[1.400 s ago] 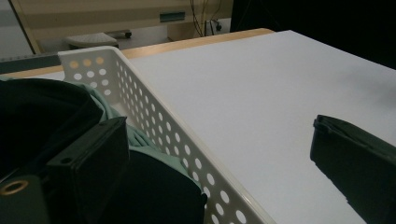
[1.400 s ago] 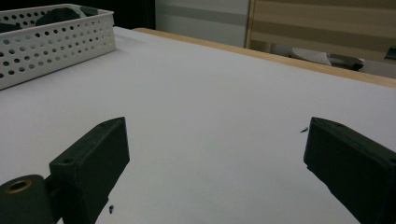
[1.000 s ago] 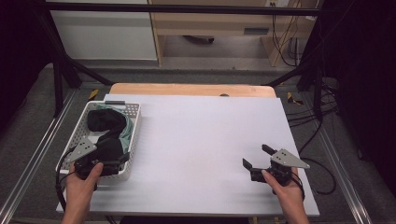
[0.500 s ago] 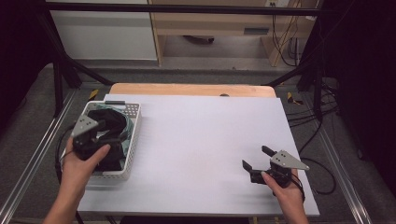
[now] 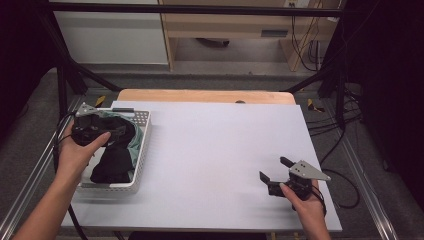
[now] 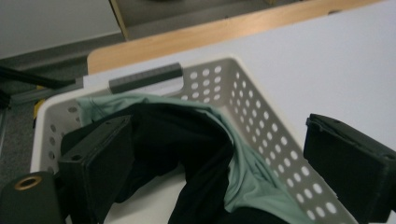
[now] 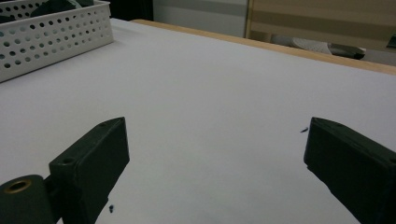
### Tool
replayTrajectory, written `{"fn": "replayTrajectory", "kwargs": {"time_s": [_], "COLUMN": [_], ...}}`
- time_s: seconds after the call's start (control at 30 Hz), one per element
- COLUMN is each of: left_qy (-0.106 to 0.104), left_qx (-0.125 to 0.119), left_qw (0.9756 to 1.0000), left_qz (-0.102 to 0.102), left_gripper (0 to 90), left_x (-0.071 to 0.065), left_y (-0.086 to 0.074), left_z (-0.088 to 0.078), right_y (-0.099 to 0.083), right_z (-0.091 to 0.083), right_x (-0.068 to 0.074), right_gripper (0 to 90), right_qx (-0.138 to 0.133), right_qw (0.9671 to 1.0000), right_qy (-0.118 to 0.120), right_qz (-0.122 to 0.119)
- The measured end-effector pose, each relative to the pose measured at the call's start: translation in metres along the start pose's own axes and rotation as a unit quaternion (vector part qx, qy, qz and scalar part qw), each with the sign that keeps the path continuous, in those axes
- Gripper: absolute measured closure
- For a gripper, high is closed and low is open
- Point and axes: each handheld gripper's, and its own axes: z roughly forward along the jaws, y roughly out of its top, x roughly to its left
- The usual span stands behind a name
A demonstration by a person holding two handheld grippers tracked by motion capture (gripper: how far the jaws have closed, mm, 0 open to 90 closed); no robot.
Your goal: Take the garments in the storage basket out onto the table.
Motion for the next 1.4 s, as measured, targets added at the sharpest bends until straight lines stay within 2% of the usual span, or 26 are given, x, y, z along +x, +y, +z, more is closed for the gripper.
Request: {"fn": "replayTrajectory", "kwargs": {"time_s": [0.03,0.23,0.3,0.33,0.53,0.63,0.8,1.17,1.4], "left_qy": [-0.001,0.007,-0.002,-0.004,-0.010,0.002,0.004,0.002,-0.004], "left_qx": [0.011,0.027,0.039,0.041,0.048,0.056,0.059,0.077,0.090], "left_qw": [0.9999,0.9996,0.9992,0.9990,0.9987,0.9982,0.9980,0.9967,0.9957], "left_qz": [0.005,0.010,0.010,0.015,0.017,0.023,0.020,0.026,0.024], "left_gripper": [8.4,8.1,7.8,7.8,7.5,7.5,7.9,8.4,9.1], "left_x": [-0.001,0.001,0.001,0.001,0.003,0.003,0.003,0.002,0.003], "left_y": [-0.002,-0.006,-0.007,-0.007,-0.009,-0.010,-0.012,-0.017,-0.018], "left_z": [0.007,0.020,0.026,0.027,0.033,0.037,0.039,0.051,0.057], "right_y": [0.000,0.000,0.000,0.000,0.001,0.002,0.001,0.000,-0.001], "right_z": [-0.001,0.000,0.001,0.001,0.000,-0.001,0.000,0.002,0.002], "right_x": [0.000,0.001,0.002,0.002,0.001,0.002,0.003,0.005,0.004], "right_gripper": [6.8,6.2,6.1,6.0,5.8,5.8,5.8,5.1,5.1], "right_qx": [0.000,0.003,0.004,0.005,0.004,0.005,0.010,0.015,0.016], "right_qw": [1.0000,1.0000,1.0000,1.0000,1.0000,1.0000,0.9999,0.9998,0.9998], "right_qy": [-0.001,0.003,0.005,0.004,0.003,0.006,0.011,0.012,0.011], "right_qz": [0.001,0.003,0.000,-0.002,-0.003,-0.004,-0.007,-0.006,-0.002]}}
